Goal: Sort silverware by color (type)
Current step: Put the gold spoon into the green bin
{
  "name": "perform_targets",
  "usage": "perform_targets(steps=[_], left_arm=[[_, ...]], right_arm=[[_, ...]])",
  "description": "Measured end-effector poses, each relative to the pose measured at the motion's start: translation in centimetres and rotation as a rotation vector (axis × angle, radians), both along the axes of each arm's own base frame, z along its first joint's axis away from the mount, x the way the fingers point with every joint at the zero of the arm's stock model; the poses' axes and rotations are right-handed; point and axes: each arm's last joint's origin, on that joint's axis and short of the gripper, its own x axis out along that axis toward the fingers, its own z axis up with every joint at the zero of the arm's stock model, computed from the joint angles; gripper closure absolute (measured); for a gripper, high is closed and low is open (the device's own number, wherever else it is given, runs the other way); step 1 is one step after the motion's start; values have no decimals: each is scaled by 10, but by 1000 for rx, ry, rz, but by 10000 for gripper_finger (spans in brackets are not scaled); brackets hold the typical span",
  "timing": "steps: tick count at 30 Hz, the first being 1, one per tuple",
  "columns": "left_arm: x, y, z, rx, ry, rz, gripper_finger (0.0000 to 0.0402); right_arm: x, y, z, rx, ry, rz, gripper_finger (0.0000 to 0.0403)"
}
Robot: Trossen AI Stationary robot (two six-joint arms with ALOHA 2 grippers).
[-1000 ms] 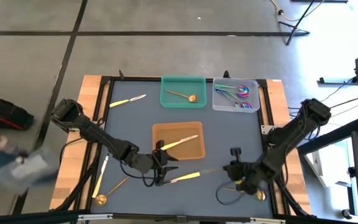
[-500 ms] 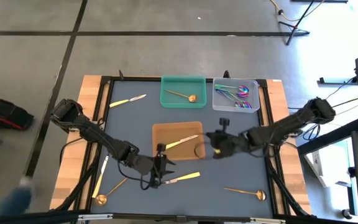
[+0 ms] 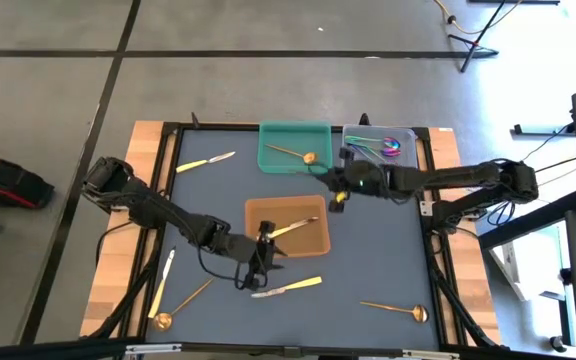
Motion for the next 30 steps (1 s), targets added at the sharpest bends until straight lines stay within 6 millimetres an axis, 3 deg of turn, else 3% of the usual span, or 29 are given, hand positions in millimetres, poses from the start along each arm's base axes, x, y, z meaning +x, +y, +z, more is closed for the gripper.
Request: perform_targets(steps=[11,18,23,30], left_arm=[[7,51,-13,35,36,64,267],[11,82,-15,31,25,147,267],[12,93,-15,34,26,179,267],[12,103,-15,51,25,232,267]], right_arm=[[11,-84,-21,14,-117,13,397],[12,-125,-43,34,-186,10,397],[13,-140,-61,52,-181,-1,397],[17,-144,-75,23,-158,-90,397]])
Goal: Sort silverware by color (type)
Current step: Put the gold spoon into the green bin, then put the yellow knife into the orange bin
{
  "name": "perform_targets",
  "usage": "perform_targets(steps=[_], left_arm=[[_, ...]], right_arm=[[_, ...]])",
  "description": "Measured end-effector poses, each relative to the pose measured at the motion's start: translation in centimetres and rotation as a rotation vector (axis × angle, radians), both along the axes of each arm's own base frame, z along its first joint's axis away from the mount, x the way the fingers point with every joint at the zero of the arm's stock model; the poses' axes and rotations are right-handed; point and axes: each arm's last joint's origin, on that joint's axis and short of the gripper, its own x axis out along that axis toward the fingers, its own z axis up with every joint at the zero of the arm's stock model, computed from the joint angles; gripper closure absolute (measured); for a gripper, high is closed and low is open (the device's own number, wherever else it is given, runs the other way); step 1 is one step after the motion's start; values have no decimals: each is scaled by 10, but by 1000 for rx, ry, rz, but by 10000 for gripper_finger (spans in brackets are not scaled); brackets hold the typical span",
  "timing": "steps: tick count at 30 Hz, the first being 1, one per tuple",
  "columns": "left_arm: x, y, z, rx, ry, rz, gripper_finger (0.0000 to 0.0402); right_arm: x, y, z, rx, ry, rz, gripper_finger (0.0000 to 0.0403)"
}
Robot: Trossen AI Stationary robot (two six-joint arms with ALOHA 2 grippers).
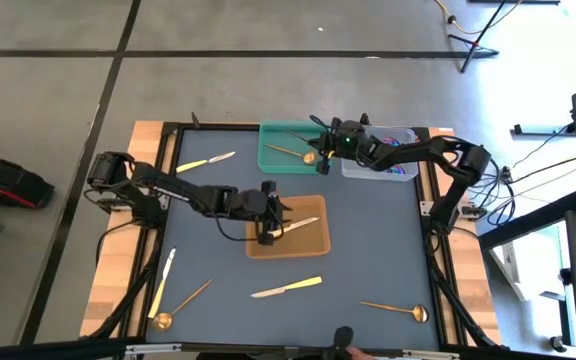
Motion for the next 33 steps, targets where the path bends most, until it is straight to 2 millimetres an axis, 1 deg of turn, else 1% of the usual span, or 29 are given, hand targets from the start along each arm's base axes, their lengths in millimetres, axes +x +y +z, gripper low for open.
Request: perform_targets(steps=[2,4,6,10,13,15,18,21,23,28,30,33], left_arm=[[0,1,0,0,0,3,267],[0,1,0,0,0,3,267],[0,1,0,0,-1,3,267],[0,-3,0,-6,-1,-4,267],[0,-5,0,-10,-2,-10,267],[0,-8,0,-38,-7,1,267],[-1,-13,0,-86,-14,14,267],[-2,-25,0,-117,-20,-8,267],[-2,-37,2,-125,-40,-45,267],[-6,-72,9,-133,-95,-90,267],[-8,-86,12,-126,-112,-87,267],[-10,-105,16,-127,-134,-85,267]], right_arm=[[0,0,-1,0,6,-7,393],[0,-1,-1,10,2,-35,377],[-1,-1,0,16,-2,-63,349],[-1,-1,1,17,-6,-63,278],[-1,3,10,7,-24,-52,238],[-2,11,21,5,-25,-32,222],[-2,33,37,5,-5,44,214],[-1,64,53,12,9,134,216],[-1,86,61,19,22,203,220],[-1,139,68,58,65,368,229],[0,154,68,64,76,417,230],[0,169,64,89,68,450,231]])
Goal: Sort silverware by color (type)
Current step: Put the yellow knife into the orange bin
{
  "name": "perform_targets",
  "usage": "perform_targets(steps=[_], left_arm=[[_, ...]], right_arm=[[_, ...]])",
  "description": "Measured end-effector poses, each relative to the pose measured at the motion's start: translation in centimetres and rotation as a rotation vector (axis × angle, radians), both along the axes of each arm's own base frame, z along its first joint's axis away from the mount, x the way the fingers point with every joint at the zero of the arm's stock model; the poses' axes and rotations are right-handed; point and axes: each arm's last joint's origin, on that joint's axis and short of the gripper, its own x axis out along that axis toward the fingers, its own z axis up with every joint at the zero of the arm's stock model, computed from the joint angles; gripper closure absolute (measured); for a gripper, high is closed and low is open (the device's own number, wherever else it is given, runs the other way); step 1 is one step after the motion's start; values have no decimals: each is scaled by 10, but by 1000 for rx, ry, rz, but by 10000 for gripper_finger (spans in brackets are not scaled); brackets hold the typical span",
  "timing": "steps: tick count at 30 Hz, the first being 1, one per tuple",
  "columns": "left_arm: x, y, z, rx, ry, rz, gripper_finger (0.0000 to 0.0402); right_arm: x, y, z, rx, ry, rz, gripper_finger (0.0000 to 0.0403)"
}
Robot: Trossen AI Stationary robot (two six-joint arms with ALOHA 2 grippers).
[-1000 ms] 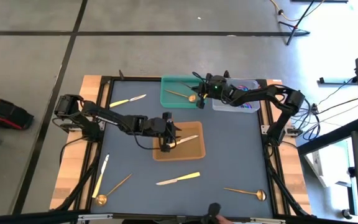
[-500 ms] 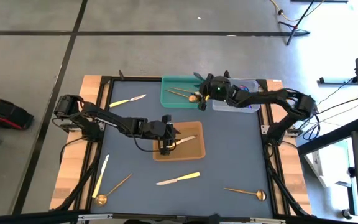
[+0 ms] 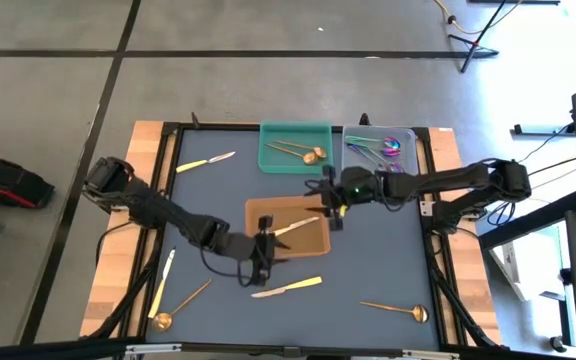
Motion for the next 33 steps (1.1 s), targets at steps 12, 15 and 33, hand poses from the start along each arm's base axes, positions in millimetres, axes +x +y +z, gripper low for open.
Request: perform_targets(steps=[12,15,33], left_arm=[[43,-53,-17,-68,195,46,267],[56,-67,-25,-118,290,81,267],[79,-84,-63,-188,428,263,267]], right_arm=[[-40,69,0,97,-33,64,231],[-54,88,2,89,-52,71,231],[-90,160,-6,254,28,259,231]])
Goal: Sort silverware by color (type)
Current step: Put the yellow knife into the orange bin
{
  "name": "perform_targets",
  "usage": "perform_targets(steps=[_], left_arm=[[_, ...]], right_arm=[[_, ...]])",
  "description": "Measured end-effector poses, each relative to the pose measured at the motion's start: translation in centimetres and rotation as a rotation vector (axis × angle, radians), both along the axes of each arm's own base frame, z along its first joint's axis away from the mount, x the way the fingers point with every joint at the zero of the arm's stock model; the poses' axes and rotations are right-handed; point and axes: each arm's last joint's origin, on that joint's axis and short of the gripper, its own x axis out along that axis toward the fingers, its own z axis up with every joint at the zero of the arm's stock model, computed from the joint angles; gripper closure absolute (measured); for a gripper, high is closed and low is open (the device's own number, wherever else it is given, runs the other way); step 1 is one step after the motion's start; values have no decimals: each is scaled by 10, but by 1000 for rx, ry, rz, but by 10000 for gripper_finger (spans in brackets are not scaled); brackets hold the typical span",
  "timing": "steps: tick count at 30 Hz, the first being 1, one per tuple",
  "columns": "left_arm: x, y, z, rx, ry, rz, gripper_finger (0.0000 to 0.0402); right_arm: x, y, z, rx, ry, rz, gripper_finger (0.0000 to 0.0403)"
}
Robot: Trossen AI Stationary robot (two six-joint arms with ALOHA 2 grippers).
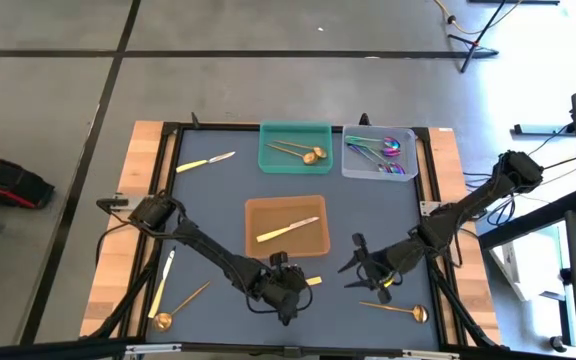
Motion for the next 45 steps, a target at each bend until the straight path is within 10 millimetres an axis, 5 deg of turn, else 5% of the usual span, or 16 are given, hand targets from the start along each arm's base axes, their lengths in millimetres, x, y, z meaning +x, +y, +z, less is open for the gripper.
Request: perform_targets(steps=[27,40,45], left_arm=[[-6,11,-26,12,77,-2,274],[-6,13,-28,27,90,-23,363],[-6,14,-23,23,81,-22,358]], right_arm=[[7,10,-14,7,20,-27,231],[7,10,-14,7,19,-28,231],[7,10,-14,7,20,-27,231]])
